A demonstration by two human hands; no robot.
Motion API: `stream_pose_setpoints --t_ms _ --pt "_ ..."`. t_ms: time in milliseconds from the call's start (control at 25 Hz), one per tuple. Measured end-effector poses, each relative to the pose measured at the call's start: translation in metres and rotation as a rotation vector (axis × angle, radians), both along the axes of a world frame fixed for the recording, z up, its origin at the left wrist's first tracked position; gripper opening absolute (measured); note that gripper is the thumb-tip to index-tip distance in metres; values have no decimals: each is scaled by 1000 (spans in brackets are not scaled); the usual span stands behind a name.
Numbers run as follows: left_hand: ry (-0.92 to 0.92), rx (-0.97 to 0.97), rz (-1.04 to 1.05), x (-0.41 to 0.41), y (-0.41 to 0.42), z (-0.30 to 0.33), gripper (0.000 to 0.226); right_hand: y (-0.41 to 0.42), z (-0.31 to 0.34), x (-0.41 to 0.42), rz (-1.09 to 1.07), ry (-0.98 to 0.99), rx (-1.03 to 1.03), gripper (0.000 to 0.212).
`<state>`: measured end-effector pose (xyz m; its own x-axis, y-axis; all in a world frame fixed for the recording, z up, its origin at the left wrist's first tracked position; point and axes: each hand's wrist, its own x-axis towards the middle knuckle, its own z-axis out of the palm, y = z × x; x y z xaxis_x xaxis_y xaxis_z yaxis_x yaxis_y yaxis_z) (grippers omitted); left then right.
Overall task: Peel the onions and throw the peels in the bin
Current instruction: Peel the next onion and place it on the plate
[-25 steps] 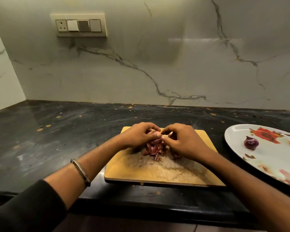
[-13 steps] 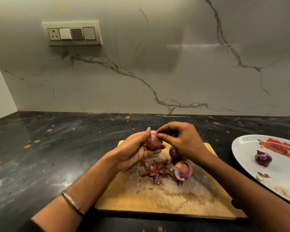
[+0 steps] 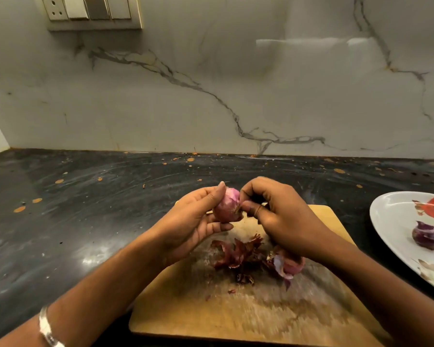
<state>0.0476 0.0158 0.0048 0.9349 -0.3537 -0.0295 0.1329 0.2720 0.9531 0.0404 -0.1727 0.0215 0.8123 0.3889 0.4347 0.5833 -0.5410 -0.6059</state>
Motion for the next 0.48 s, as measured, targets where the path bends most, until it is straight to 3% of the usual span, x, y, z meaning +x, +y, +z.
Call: stream_pose_setpoints --t_ms 240,480 --pt "-34 -156 72 2 2 -4 56 -6 10 -6 56 -8 -72 30" --pt "26 -264 91 4 5 -4 47 -7 6 -9 135 -54 -168 14"
